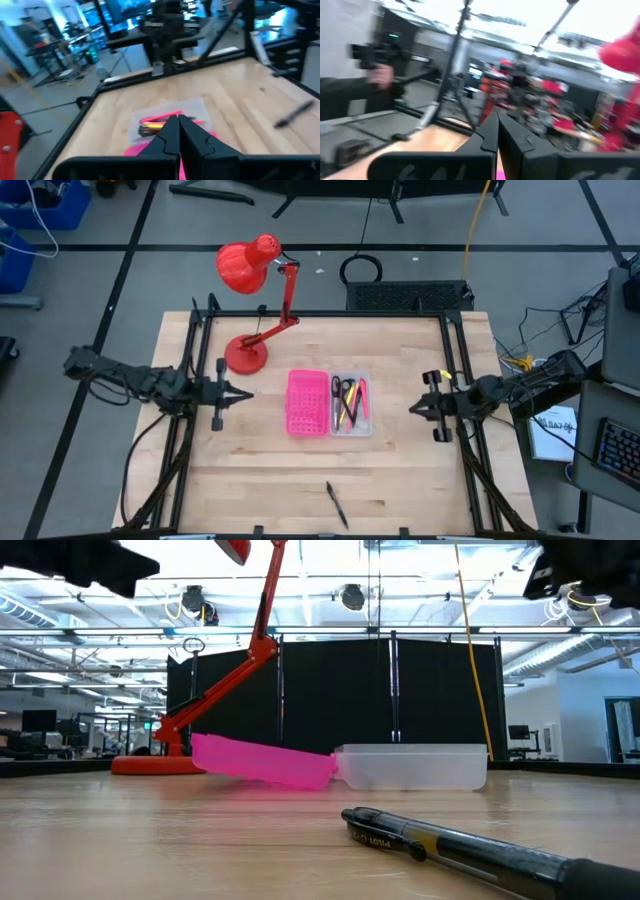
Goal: Pick & place school supplies into a supply box
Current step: Put the black pen into the supply box
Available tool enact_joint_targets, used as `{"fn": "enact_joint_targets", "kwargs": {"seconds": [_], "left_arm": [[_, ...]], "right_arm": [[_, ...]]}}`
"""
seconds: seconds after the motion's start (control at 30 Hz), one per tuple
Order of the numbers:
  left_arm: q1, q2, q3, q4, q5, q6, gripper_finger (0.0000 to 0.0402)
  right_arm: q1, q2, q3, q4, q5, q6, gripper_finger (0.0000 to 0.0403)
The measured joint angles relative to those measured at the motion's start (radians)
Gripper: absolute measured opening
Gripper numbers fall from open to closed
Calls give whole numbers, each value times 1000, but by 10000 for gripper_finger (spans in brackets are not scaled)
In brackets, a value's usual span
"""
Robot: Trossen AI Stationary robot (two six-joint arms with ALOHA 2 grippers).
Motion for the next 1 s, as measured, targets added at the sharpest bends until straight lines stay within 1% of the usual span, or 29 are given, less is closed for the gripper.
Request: {"fn": "enact_joint_targets", "kwargs": {"seconds": [0.1, 0.2, 0.27, 0.4, 0.47, 0.6, 0.67, 0.77, 0.9, 0.93, 1.0], "left_arm": [[12, -76, -23, -46, 17, 15, 5], [21, -168, -30, -133, 20, 23, 3], [24, -234, -31, -183, 42, 23, 4], [23, -334, -47, -155, 137, 45, 3], [23, -365, -73, -131, 156, 50, 4], [23, -385, -162, -62, 158, 55, 3], [23, -384, -200, -30, 162, 56, 4], [23, -384, -221, -21, 179, 67, 4], [23, -384, -237, -6, 239, 65, 5], [23, -384, -246, 11, 249, 50, 6], [23, -384, -259, 32, 249, 17, 7]], "right_arm": [[0, 0, 0, -5, 120, 14, 0], [0, 0, 0, -13, 202, 17, 0], [0, 0, 0, -33, 212, 17, 0], [0, 3, 0, -86, 211, 23, 0], [0, 4, 0, -113, 213, 53, 0], [0, 12, 0, -137, 217, 142, 0], [0, 16, 0, -142, 250, 217, 0], [0, 27, 0, -163, 334, 341, 0], [0, 55, 0, -187, 347, 415, 0], [0, 64, 0, -187, 361, 433, 0], [0, 82, 4, -180, 423, 485, 0]]}}
